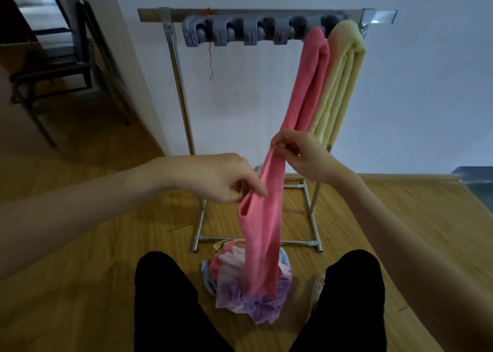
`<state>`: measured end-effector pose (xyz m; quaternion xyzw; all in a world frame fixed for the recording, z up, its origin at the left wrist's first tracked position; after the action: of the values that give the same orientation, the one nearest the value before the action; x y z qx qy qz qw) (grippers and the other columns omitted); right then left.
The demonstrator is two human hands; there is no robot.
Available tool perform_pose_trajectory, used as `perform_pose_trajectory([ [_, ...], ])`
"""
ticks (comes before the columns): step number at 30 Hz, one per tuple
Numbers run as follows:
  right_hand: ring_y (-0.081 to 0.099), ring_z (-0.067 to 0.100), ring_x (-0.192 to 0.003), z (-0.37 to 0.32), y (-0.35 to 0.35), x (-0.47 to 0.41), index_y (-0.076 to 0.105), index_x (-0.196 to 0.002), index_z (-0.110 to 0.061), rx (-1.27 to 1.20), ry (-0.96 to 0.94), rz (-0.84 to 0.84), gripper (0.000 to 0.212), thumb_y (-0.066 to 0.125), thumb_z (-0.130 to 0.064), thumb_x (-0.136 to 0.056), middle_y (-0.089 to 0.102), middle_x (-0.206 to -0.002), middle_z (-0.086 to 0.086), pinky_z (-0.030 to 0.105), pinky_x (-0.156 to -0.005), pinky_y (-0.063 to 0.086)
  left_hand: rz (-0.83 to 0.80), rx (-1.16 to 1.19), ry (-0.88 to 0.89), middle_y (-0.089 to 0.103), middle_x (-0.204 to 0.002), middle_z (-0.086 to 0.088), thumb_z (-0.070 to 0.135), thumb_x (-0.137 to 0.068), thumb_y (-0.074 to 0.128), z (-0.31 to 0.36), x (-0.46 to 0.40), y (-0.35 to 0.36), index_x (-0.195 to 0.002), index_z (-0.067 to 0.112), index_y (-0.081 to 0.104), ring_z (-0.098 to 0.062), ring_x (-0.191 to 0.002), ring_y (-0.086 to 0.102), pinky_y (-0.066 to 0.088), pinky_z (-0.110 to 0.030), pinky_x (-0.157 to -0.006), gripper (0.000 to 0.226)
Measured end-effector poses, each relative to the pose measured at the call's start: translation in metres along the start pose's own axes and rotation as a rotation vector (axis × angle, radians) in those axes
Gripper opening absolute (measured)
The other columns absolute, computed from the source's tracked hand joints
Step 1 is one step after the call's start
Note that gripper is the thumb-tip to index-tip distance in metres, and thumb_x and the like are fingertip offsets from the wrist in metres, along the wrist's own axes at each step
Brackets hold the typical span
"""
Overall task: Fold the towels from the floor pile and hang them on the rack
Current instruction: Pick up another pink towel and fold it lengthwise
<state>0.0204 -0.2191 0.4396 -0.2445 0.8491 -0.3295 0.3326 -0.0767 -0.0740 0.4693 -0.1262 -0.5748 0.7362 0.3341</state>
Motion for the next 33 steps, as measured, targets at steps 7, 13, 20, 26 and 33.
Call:
perform_pose_trajectory([
  [7, 0.056, 0.006, -0.063, 0.008, -0.008, 0.004, 0.064, -0.096, -0.003, -0.148, 0.062, 0.059, 0.013, 0.054, 0.003, -0.09, 0.062, -0.075, -0.005, 0.018, -0.061, 0.046, 0.441, -0.45, 0.233, 0.06, -0.111, -0.004, 0.028, -0.087, 0.058, 0.012, 0.005, -0.007, -0.085, 0.015, 0.068, -0.016, -0.103, 0.054, 0.044, -0.031, -0.089, 0.017],
  [13, 0.057, 0.005, -0.053, 0.003, -0.015, 0.008, 0.063, -0.091, -0.003, -0.29, 0.125, 0.094, 0.003, 0.064, -0.003, -0.088, 0.062, -0.065, 0.002, 0.017, -0.052, 0.045, 0.34, -0.365, 0.248, 0.062, -0.078, 0.003, 0.027, -0.091, 0.036, 0.007, 0.002, -0.014, -0.083, 0.014, 0.06, -0.017, -0.075, 0.06, 0.041, -0.039, -0.091, 0.028],
  [20, 0.061, 0.011, -0.056, -0.007, -0.017, 0.008, 0.063, -0.093, 0.002, -0.361, 0.114, 0.105, 0.008, 0.065, -0.003, -0.087, 0.065, -0.067, 0.01, 0.021, -0.053, 0.049, 0.568, -0.192, 0.035, 0.059, -0.077, 0.011, 0.025, -0.094, 0.056, -0.022, -0.011, -0.019, -0.09, 0.017, 0.063, -0.008, -0.073, 0.054, 0.037, -0.031, -0.085, 0.012],
  [26, 0.066, 0.022, -0.062, -0.016, -0.017, 0.007, 0.064, -0.096, 0.006, -0.408, 0.078, 0.094, 0.013, 0.064, -0.004, -0.087, 0.068, -0.074, 0.017, 0.027, -0.059, 0.055, 0.735, -0.063, -0.032, 0.057, -0.071, 0.015, 0.057, -0.087, 0.044, -0.024, -0.019, -0.015, -0.086, 0.019, 0.065, -0.006, -0.069, 0.053, 0.036, -0.028, -0.082, 0.044],
  [33, 0.065, 0.021, -0.065, -0.021, -0.018, 0.006, 0.065, -0.104, 0.006, -0.425, 0.07, 0.093, 0.017, 0.06, -0.003, -0.09, 0.068, -0.078, 0.019, 0.024, -0.063, 0.054, 0.832, -0.088, -0.063, 0.056, -0.069, 0.015, 0.056, -0.087, 0.047, -0.028, -0.02, -0.016, -0.085, 0.016, 0.067, -0.006, -0.064, 0.054, 0.043, -0.033, -0.079, 0.045],
])
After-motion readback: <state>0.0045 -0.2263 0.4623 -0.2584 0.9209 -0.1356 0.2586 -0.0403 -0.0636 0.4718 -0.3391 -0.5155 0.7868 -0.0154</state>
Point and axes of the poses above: each hand's wrist, its own x-axis away from the middle knuckle, its own y-axis out of the palm, z = x × y, the point moved 4 cm from there along -x, towards the middle knuckle
